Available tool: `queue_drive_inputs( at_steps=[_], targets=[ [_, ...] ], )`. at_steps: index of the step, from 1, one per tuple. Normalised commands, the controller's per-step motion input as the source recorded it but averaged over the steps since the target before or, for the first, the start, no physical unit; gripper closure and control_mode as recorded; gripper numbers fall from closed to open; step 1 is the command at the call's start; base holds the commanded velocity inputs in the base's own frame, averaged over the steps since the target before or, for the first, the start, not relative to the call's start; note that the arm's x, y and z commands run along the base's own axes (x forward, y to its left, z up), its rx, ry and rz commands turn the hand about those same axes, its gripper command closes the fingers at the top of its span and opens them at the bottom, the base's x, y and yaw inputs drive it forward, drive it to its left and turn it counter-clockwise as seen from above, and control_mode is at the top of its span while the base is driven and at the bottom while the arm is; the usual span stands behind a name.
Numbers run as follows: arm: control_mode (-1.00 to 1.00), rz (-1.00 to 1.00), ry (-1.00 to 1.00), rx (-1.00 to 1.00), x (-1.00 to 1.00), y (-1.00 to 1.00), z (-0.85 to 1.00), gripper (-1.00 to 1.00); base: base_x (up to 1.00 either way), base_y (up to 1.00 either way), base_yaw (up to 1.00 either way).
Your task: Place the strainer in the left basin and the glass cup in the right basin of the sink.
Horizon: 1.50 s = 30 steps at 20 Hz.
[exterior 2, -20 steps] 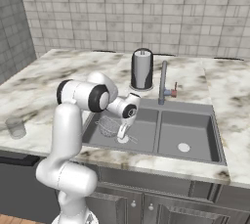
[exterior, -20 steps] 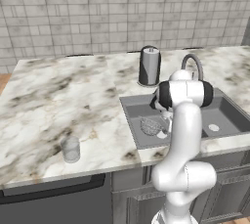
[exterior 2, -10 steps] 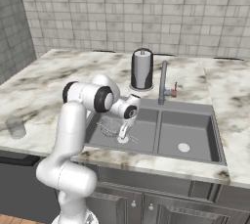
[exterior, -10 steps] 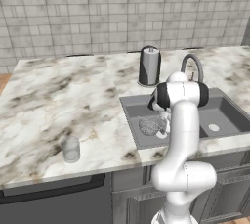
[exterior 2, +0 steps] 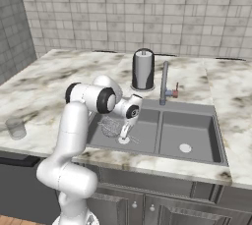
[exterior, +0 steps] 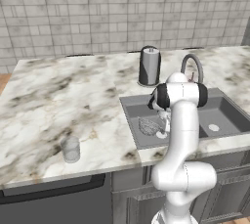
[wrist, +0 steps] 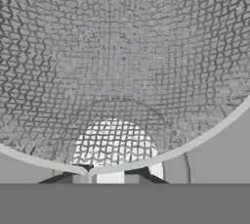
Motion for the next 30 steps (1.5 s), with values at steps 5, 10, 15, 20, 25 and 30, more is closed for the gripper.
queue_drive_inputs(
  at_steps=[5,10,15,20,25,30],
  targets=[
    [-1.0,0.0,0.0,0.0,-0.07,0.01,-0.22,-1.0,0.0,0.0,0.0],
    [-1.0,-0.11,0.0,0.0,-0.02,0.0,-0.01,-1.0,0.0,0.0,0.0],
    [-1.0,-0.17,0.01,0.0,-0.03,0.0,0.14,-1.0,0.0,0.0,0.0],
    [-1.0,-0.19,0.01,0.0,-0.12,0.0,0.27,-1.0,0.0,0.0,0.0],
    [-1.0,-0.18,0.02,0.0,-0.15,-0.01,0.34,-1.0,0.0,0.0,0.0],
    [-1.0,-0.22,0.01,-0.02,-0.21,0.0,0.32,-1.0,0.0,0.0,0.0]
  ],
)
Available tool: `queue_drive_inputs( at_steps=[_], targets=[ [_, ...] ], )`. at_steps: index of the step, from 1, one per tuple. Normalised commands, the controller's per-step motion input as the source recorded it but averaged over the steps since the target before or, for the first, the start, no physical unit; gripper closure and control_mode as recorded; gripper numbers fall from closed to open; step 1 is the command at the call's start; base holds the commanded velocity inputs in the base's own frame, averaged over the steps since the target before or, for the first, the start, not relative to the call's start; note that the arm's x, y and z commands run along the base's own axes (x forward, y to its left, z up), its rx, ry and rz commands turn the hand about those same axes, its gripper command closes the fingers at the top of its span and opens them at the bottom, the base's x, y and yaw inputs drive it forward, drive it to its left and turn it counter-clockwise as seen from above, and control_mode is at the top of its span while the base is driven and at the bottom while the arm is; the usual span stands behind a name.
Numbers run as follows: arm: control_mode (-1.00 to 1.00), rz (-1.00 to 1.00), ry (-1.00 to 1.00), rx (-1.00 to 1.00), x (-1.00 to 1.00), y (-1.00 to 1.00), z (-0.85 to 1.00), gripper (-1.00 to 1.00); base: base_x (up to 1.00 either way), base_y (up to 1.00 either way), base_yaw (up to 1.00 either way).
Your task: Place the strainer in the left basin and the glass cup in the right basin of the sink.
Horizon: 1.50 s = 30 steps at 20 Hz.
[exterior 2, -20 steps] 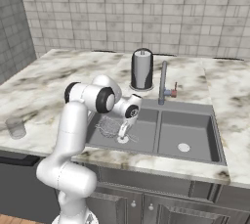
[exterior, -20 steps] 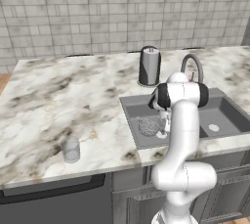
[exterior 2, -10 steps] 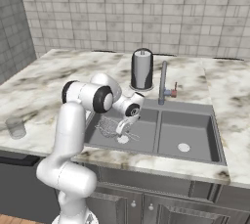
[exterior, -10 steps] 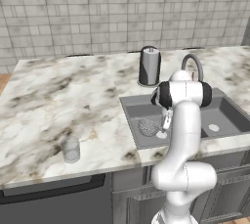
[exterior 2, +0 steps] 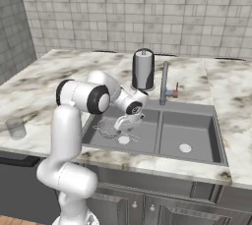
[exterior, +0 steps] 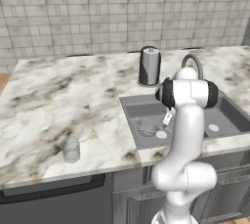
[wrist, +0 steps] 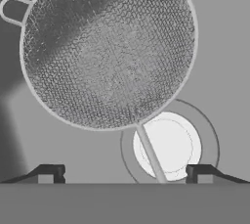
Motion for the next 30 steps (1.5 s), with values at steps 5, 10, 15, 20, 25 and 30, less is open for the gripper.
queue_drive_inputs(
  at_steps=[5,10,15,20,25,30],
  targets=[
    [-1.0,-0.24,0.08,-0.05,-0.24,0.02,0.33,-1.0,0.0,0.0,0.0],
    [-1.0,-0.15,0.01,-0.11,-0.28,0.1,0.4,-1.0,0.0,0.0,0.0],
    [-1.0,-0.15,0.0,-0.22,-0.25,0.22,0.41,-1.0,0.0,0.0,0.0],
    [-1.0,-0.13,0.0,-0.2,-0.3,0.23,0.41,-1.0,0.0,0.0,0.0],
    [-1.0,-0.12,0.0,-0.11,-0.33,0.18,0.43,-1.0,0.0,0.0,0.0],
    [-1.0,-0.19,0.0,0.0,-0.3,0.24,0.38,-1.0,0.0,0.0,0.0]
  ],
)
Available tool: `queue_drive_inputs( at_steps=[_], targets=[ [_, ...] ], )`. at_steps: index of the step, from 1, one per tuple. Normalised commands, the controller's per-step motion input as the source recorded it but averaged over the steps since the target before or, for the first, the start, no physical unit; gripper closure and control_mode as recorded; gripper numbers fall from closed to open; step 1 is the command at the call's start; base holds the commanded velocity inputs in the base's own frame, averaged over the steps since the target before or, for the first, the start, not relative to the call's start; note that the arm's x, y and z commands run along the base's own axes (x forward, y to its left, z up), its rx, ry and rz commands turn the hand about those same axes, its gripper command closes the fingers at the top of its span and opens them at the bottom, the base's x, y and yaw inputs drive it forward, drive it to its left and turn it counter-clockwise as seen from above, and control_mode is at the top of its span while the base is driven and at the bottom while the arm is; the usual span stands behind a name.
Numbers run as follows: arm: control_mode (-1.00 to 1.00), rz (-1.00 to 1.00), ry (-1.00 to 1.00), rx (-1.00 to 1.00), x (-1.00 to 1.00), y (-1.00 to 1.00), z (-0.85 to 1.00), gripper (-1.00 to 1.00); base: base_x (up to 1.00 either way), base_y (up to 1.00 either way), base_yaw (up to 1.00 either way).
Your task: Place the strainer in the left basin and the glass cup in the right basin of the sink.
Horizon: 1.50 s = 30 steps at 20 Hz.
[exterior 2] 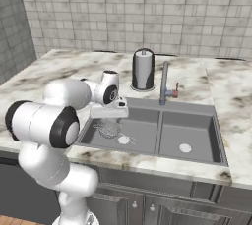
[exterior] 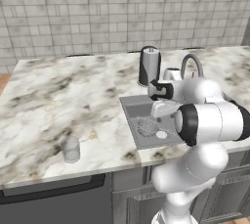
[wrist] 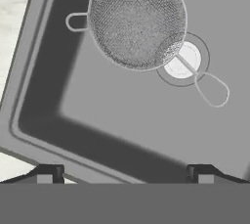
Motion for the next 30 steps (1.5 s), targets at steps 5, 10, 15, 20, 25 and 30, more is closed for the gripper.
queue_drive_inputs(
  at_steps=[5,10,15,20,25,30],
  targets=[
    [-1.0,-0.23,0.0,0.0,-0.28,0.32,0.36,-1.0,0.0,0.0,0.0],
    [-1.0,-0.26,-0.01,0.0,-0.32,0.36,0.3,-1.0,0.0,0.0,0.0],
    [-1.0,-0.26,-0.06,0.0,-0.34,0.38,0.24,-1.0,0.0,0.0,0.0],
    [-1.0,-0.26,-0.05,0.0,-0.24,0.45,0.14,-1.0,0.0,0.0,0.0],
    [-1.0,-0.12,-0.04,0.0,-0.2,0.47,0.19,-1.0,0.0,0.0,0.0],
    [-1.0,-0.01,0.0,0.0,-0.2,0.4,0.24,-1.0,0.0,0.0,0.0]
  ],
)
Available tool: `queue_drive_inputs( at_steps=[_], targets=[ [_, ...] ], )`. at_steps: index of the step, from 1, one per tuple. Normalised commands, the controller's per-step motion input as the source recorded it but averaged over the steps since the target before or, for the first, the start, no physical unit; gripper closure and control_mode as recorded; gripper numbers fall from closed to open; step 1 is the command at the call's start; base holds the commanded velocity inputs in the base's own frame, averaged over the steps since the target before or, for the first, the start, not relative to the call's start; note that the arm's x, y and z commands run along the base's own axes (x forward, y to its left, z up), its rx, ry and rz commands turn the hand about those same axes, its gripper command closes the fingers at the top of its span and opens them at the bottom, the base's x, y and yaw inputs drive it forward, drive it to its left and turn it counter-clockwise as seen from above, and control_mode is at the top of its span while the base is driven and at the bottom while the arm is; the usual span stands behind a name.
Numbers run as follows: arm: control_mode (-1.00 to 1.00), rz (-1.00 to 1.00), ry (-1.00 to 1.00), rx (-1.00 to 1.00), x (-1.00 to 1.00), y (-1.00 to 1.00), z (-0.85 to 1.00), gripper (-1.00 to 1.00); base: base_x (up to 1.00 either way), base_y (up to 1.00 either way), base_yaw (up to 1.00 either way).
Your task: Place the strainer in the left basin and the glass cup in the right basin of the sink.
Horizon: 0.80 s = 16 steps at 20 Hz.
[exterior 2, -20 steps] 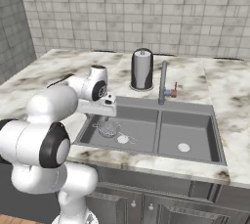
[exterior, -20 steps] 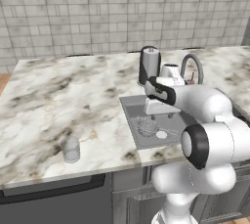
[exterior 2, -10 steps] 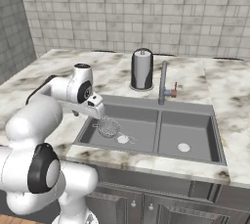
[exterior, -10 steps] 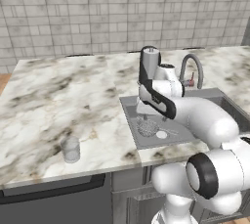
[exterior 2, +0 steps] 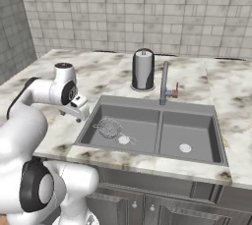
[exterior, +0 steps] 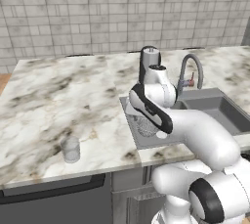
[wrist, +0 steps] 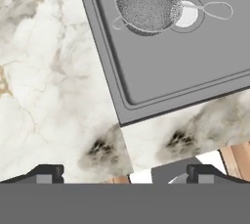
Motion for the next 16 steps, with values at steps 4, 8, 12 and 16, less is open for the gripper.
queue_drive_inputs(
  at_steps=[4,8,12,16],
  targets=[
    [-1.0,0.0,0.0,0.0,-0.18,0.41,0.18,-1.0,0.0,0.0,0.0],
    [-1.0,0.03,0.0,-0.01,-0.21,0.44,0.15,-1.0,0.0,0.0,0.0],
    [-1.0,0.07,-0.04,-0.03,-0.12,0.45,0.01,-1.0,0.0,0.0,0.0],
    [-1.0,0.09,-0.01,0.0,-0.09,0.45,0.02,-1.0,0.0,0.0,0.0]
  ],
)
